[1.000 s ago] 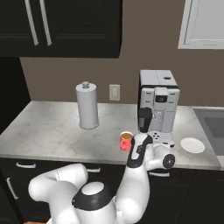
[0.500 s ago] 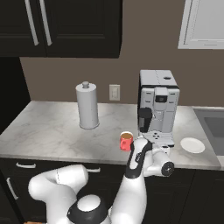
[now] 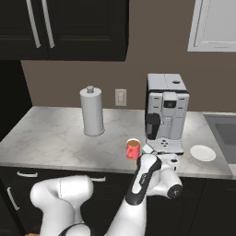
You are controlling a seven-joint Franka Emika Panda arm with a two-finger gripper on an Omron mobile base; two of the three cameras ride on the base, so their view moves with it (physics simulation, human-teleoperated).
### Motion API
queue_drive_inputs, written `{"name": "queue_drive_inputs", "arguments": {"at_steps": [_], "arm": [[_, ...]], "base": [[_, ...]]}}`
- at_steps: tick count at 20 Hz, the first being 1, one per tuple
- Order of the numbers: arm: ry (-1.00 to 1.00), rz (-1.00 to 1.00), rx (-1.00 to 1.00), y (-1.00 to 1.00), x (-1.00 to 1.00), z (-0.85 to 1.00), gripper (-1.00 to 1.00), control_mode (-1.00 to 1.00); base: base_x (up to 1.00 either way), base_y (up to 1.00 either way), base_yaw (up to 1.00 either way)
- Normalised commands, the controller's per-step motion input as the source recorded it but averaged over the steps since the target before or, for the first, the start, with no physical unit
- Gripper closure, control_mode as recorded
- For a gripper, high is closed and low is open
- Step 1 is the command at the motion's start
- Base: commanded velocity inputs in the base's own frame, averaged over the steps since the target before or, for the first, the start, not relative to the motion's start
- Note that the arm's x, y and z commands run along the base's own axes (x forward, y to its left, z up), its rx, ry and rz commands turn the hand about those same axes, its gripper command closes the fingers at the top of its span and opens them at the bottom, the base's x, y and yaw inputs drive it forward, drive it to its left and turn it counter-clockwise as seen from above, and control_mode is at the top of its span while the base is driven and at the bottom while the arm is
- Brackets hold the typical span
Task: Take a sugar cube from the saucer and place it inside the coffee. Then, grab milk from the fridge and place it next to the coffee on the counter to sweeten the coffee.
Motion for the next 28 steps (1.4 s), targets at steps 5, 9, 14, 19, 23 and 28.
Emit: {"name": "queue_drive_inputs", "arguments": {"at_steps": [5,9,14,19,23,28], "arm": [[-0.05,-0.06,-0.05,0.0,-0.17,0.54,-1.0,-1.0],[0.0,-0.06,-0.05,0.0,-0.5,0.59,-1.0,-1.0],[0.0,-0.05,-0.08,0.11,-0.95,0.51,-1.0,-1.0],[0.0,-0.02,-0.09,0.12,-0.6,0.63,-1.0,-1.0],[-0.01,0.0,-0.03,-0.02,-0.2,0.25,-1.0,-1.0],[0.0,0.0,0.01,-0.31,-0.12,0.0,-1.0,-1.0]], "base": [[0.0,0.0,0.0],[0.0,0.0,0.0],[0.0,0.0,0.0],[0.0,0.0,0.0],[0.0,0.0,0.0],[0.0,0.0,0.0]]}}
